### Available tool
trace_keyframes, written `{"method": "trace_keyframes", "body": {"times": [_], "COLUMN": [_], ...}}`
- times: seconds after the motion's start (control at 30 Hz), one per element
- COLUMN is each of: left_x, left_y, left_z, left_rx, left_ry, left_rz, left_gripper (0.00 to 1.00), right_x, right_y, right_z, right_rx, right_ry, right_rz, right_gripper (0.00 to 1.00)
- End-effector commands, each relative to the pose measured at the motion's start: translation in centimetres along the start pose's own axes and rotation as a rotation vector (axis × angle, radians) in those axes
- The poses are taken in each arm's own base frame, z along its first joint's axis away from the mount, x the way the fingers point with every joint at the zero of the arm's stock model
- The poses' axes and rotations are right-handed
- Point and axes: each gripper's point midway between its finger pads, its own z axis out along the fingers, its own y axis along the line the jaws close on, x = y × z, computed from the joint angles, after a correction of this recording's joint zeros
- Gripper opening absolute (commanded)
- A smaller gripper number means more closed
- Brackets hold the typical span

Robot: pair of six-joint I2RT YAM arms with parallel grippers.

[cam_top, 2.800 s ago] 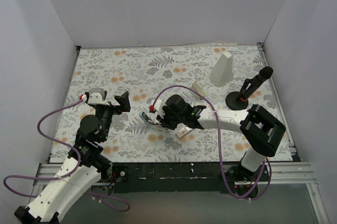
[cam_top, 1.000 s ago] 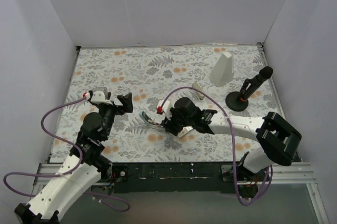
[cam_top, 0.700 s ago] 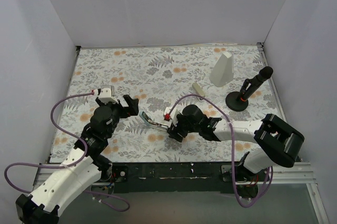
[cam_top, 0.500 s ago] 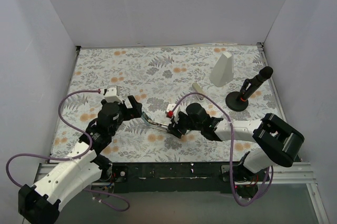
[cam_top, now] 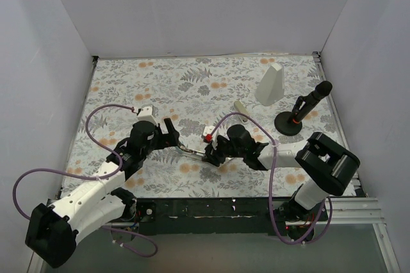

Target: Load the staples into the stapler

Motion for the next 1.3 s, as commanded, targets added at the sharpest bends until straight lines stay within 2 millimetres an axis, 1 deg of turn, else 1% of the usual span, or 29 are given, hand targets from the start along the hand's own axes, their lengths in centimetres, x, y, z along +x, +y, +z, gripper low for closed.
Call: {"method": "trace_keyframes", "body": {"times": [0.0,0.1,0.2,0.27,0.37,0.4,0.43,0.57,0.63,0.73,0.83,0.93,0.97,1.0,1.03,1.07,1.1,1.17,1.23,1.27], "left_x": [-1.1,-0.6,-0.6,-0.3,0.0,0.0,0.1,0.5,0.6,1.0,1.5,2.0,2.1,2.2,2.4,2.5,2.5,2.8,2.8,3.0], "left_y": [-1.5,-2.0,-2.7,-2.7,-2.8,-3.0,-2.9,-2.4,-2.7,-3.1,-3.6,-3.9,-3.8,-4.3,-4.4,-4.5,-5.0,-5.2,-5.7,-5.8], "left_z": [0.1,0.6,0.8,1.1,1.4,1.4,1.4,1.4,1.3,1.2,1.1,0.9,0.9,0.8,0.8,0.7,0.7,0.6,0.5,0.5], "left_rx": [0.049,0.076,0.1,0.097,0.101,0.107,0.103,0.077,0.083,0.092,0.097,0.093,0.087,0.096,0.093,0.093,0.098,0.093,0.092,0.091], "left_ry": [-0.003,0.032,0.055,0.073,0.096,0.101,0.109,0.125,0.129,0.144,0.16,0.165,0.167,0.17,0.174,0.176,0.175,0.179,0.178,0.182], "left_rz": [0.016,0.039,0.064,0.079,0.088,0.086,0.091,0.096,0.095,0.09,0.091,0.104,0.107,0.114,0.114,0.119,0.129,0.14,0.149,0.153], "left_gripper": [0.97,0.93,0.9,0.88,0.81,0.78,0.77,0.73,0.68,0.64,0.63,0.61,0.58,0.58,0.57,0.57,0.54,0.52,0.44,0.42], "right_x": [-0.8,-0.4,-0.2,-0.2,-0.1,0.0,0.1,0.0,-0.1,-0.2,-0.3,-0.3,-0.3,-0.4,-0.4,-0.5,-0.5,-0.5,-0.7,-0.7], "right_y": [0.1,-0.1,-0.5,-0.5,-0.5,-0.4,-0.4,-0.4,-0.4,-0.3,-0.3,-0.3,-0.3,-0.2,-0.2,-0.1,0.0,-0.1,0.0,0.1], "right_z": [0.4,0.6,0.9,1.0,1.2,1.3,1.3,1.4,1.4,1.5,1.5,1.5,1.4,1.4,1.4,1.5,1.5,1.5,1.4,1.4], "right_rx": [-0.026,-0.024,-0.022,-0.027,-0.036,-0.043,-0.043,-0.047,-0.048,-0.056,-0.055,-0.057,-0.06,-0.066,-0.067,-0.071,-0.075,-0.073,-0.079,-0.08], "right_ry": [-0.052,-0.051,-0.045,-0.045,-0.04,-0.037,-0.037,-0.041,-0.042,-0.045,-0.048,-0.048,-0.049,-0.05,-0.05,-0.052,-0.051,-0.051,-0.055,-0.055], "right_rz": [-0.013,-0.007,-0.003,-0.003,-0.001,0.001,0.001,-0.002,-0.006,-0.005,-0.008,-0.008,-0.008,-0.008,-0.008,-0.007,-0.007,-0.008,-0.008,-0.01], "right_gripper": [0.53,0.51,0.48,0.44,0.41,0.41,0.38,0.38,0.37,0.33,0.31,0.24,0.22,0.21,0.17,0.17,0.15,0.1,0.07,0.07]}}
